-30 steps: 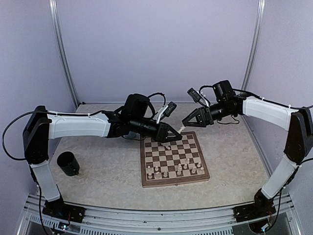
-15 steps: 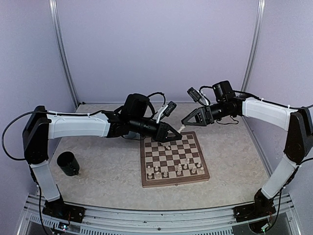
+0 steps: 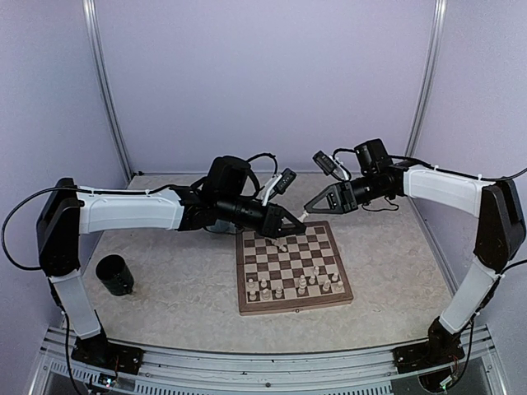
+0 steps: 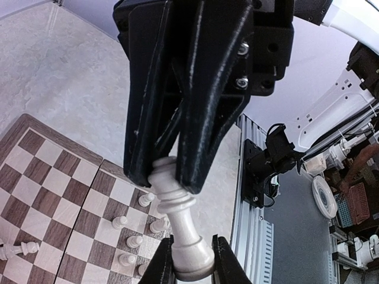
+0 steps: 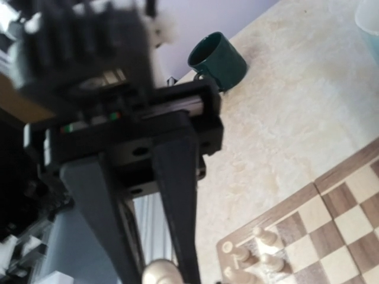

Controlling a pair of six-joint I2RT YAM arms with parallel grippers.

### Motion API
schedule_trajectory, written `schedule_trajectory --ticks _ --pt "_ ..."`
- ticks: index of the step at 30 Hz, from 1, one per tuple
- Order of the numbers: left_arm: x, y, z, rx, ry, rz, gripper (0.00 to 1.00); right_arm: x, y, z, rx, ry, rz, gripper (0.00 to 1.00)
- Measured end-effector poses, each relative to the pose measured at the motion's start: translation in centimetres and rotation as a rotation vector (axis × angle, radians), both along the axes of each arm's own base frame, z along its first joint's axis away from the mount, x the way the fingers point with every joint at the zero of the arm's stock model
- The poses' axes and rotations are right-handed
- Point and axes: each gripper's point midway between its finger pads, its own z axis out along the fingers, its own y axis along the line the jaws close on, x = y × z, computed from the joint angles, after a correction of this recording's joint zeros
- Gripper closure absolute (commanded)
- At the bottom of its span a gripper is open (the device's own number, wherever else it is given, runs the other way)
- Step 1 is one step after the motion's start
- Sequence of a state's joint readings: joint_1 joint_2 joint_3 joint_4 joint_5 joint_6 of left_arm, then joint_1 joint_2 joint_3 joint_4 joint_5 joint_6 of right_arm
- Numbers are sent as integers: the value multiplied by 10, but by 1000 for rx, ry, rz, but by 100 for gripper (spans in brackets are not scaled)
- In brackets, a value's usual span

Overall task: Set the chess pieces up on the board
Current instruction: Pass from the left arm to the right, then place the queen at d1.

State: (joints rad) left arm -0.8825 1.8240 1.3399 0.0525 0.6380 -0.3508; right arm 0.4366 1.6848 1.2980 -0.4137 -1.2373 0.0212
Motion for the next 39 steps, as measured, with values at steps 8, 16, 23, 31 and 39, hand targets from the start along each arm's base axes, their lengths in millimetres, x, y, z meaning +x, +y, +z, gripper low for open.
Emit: schedule_trajectory --ticks 8,16,23,31,39 --pt "10 4 -4 35 -47 50 57 8 0 6 -31 -82 -18 100" --pt "26 30 16 107 -214 151 52 28 -7 6 -204 -355 -102 100" --pt "52 74 91 15 -372 298 51 -24 23 -38 -426 -601 36 100" --pt "72 93 88 35 -379 388 51 -74 43 -79 -569 -767 206 100" --pt "73 94 86 40 -372 397 51 -97 49 -118 -675 -833 313 100"
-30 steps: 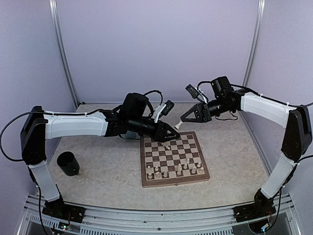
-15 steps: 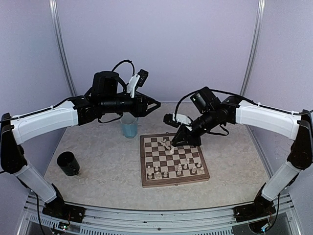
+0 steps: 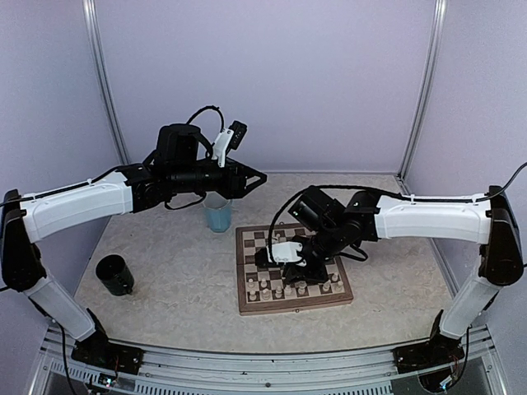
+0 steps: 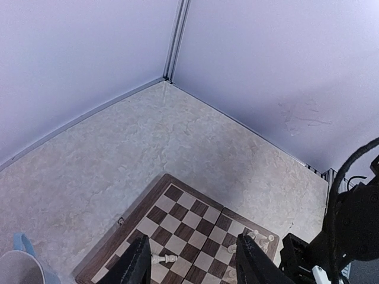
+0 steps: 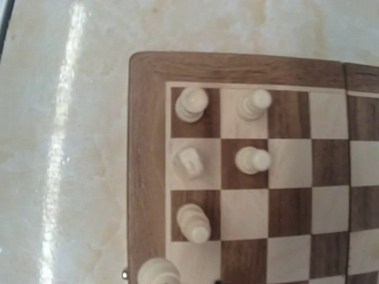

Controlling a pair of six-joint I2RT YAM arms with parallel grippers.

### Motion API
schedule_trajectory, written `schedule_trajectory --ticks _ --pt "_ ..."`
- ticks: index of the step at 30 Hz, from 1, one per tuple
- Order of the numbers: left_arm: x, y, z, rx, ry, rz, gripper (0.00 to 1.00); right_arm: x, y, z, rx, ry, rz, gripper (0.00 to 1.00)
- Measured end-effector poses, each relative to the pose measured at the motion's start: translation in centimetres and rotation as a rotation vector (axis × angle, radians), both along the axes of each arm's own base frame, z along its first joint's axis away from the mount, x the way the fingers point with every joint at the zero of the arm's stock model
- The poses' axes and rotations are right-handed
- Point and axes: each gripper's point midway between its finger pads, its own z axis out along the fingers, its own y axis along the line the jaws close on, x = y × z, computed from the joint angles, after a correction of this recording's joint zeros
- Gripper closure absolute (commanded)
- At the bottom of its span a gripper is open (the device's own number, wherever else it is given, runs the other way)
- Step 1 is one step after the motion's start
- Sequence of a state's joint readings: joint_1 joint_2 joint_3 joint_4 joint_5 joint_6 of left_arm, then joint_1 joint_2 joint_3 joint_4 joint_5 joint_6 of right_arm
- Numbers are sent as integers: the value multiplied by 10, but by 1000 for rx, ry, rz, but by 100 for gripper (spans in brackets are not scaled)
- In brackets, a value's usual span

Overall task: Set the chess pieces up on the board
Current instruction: Place the queen at d1.

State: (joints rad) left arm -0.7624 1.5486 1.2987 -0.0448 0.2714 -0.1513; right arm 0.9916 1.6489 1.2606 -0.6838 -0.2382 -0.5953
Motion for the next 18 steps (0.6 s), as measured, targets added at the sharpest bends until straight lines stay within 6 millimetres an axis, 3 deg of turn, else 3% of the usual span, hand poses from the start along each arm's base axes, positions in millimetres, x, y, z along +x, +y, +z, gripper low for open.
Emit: schedule_trajectory --ticks 11,18 --pt "2 0 -3 6 3 7 51 -5 -2 -34 -102 -44 17 100" --pt "2 0 -3 6 3 9 51 4 -2 -37 -113 -84 -4 99"
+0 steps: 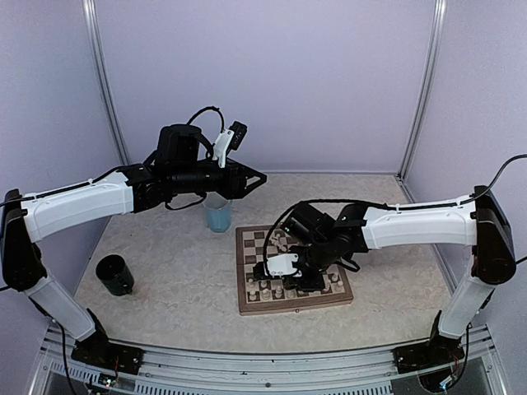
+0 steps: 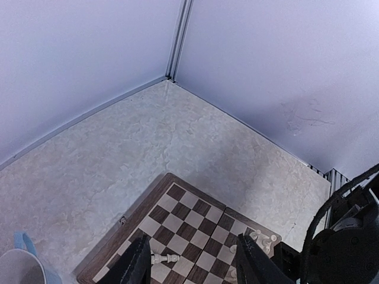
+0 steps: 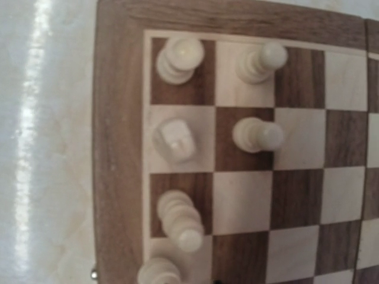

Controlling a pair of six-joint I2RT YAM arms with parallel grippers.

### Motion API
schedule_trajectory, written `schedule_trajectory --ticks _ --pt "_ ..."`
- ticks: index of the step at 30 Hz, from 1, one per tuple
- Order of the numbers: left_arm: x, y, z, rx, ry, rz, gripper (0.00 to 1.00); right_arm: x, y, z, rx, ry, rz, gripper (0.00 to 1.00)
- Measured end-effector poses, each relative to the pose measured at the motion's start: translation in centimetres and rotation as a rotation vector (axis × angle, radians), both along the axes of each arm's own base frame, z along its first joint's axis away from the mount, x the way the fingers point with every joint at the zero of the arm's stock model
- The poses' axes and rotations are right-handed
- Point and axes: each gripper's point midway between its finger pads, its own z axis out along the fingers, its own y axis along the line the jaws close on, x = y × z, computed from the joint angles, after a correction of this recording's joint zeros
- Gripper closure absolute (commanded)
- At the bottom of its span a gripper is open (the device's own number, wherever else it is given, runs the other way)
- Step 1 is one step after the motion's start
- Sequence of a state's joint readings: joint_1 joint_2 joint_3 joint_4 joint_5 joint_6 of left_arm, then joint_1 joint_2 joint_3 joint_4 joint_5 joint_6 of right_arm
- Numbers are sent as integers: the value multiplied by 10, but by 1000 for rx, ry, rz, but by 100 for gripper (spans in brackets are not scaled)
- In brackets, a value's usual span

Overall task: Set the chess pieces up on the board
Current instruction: Place the queen at d1.

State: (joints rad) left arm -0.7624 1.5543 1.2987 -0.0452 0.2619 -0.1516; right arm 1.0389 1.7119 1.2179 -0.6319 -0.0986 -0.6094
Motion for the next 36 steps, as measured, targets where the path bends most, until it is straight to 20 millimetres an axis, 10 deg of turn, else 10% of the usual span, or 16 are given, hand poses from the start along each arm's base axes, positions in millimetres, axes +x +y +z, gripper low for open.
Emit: schedule_trajectory --ticks 36 --pt "2 -2 -7 10 11 -1 51 -1 -4 -7 -32 11 9 70"
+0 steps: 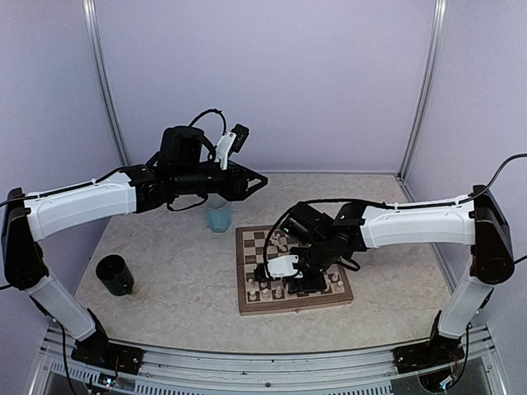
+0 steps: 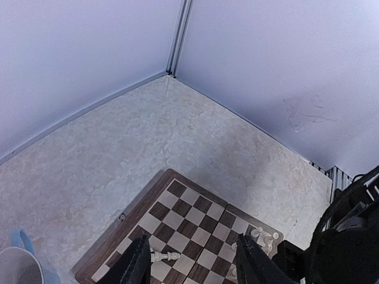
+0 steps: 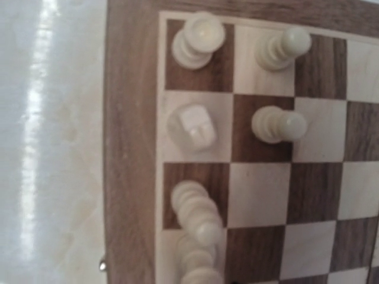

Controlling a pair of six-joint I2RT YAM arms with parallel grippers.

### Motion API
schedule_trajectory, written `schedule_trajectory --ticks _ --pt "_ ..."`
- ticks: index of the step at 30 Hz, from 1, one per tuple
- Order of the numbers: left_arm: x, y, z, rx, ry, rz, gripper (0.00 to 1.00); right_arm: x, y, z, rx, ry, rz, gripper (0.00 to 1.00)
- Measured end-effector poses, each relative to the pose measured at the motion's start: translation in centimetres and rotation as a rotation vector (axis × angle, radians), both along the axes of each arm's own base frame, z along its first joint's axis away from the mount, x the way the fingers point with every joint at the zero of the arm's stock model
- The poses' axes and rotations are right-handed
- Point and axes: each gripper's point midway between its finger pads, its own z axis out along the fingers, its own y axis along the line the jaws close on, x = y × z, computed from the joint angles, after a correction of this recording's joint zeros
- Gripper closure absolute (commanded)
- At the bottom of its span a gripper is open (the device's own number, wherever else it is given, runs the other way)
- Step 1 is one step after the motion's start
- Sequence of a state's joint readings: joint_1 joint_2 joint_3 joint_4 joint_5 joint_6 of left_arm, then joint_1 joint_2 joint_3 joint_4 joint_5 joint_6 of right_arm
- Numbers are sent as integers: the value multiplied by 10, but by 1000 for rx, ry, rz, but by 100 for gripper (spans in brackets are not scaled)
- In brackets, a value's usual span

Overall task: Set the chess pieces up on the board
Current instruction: Place the queen at d1, then adjust the pawn at g2.

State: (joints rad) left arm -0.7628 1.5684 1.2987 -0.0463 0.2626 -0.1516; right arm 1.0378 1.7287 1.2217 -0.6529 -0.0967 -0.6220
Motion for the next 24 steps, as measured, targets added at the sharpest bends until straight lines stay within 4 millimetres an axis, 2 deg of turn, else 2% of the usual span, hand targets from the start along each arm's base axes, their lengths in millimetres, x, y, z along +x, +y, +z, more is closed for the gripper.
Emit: schedule_trajectory --ticks 5,9,12,14,16,24 --pt "1 -1 -4 7 7 0 50 11 -4 26 55 29 -16 70" --pt "1 -1 -8 16 16 1 50 54 -26 55 151 42 -137 73" --pt "1 -1 -10 20 20 0 50 86 -47 64 196 48 -242 77" --pt "2 -2 -14 25 26 0 50 103 -62 62 206 59 -305 79" --pt "3 -3 -18 32 34 -1 50 111 -67 59 209 77 -338 82" --pt "2 -3 -29 57 60 -2 51 111 -59 16 147 198 -339 87"
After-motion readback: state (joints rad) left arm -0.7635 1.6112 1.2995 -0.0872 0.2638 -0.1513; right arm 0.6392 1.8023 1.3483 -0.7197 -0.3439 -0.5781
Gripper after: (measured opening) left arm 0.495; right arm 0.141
